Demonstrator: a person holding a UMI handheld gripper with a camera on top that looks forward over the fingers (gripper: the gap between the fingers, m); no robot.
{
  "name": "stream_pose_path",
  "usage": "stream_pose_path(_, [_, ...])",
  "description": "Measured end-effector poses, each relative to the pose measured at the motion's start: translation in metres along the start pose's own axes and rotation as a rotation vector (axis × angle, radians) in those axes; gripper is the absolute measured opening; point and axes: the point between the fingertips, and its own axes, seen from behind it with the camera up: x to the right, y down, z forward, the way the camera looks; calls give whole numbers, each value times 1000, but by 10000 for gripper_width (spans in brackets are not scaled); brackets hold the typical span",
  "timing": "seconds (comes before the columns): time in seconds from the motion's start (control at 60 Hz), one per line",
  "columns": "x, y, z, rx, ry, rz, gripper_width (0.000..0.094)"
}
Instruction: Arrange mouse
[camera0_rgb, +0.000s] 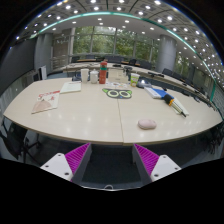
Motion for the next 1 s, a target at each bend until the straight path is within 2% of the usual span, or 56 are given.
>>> stream_pose_path(0.15, [74, 4, 66, -7, 60, 40, 839])
stream_pose_path(0.367, [142, -1, 163, -19, 75, 92, 834])
stream_pose_path(0.5, [154, 4, 203, -56, 48, 121, 831])
stream_pose_path(0.85, [159, -41, 261, -48, -2, 184, 831])
stream_pose_path(0.933, [159, -49, 272, -51, 2, 178, 793])
stream_pose_path(1.0, [165, -53, 280, -63, 31, 156, 694])
